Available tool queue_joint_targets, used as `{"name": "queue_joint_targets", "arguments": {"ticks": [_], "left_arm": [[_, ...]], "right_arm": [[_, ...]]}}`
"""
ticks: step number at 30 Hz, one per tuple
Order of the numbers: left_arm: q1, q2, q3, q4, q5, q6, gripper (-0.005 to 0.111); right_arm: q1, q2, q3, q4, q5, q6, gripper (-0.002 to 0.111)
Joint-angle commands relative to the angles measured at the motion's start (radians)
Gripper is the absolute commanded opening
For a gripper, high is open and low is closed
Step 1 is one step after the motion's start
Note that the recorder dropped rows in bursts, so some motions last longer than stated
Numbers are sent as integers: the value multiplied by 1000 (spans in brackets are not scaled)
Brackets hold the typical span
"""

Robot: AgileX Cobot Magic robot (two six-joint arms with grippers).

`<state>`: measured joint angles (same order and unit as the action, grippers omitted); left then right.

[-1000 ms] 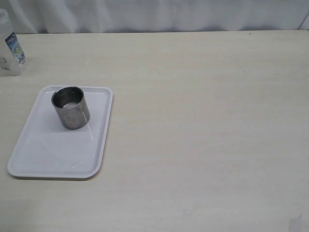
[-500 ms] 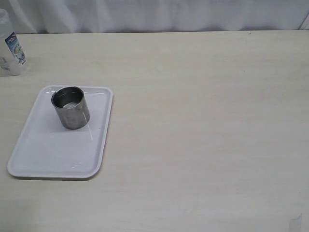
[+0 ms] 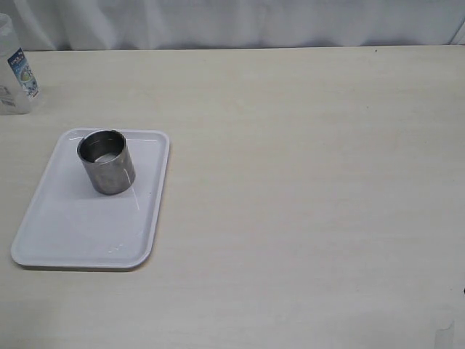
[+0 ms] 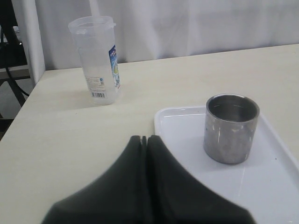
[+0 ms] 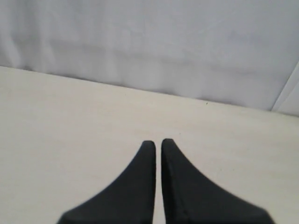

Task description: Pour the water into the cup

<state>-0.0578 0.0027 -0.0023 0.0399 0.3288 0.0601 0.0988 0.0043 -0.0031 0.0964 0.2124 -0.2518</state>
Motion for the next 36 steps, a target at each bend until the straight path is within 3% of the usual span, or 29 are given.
{"name": "queue_joint_targets", "arguments": {"ticks": [1, 4, 36], "left_arm": [[3, -3, 2, 1, -6, -6, 0], [3, -3, 2, 1, -6, -6, 0], [3, -3, 2, 1, -6, -6, 0]], "right_arm": [[-6, -4, 3, -114, 62, 181, 4], [-6, -4, 3, -171, 88, 265, 4], [-4, -4, 3, -164, 133, 268, 4]]}}
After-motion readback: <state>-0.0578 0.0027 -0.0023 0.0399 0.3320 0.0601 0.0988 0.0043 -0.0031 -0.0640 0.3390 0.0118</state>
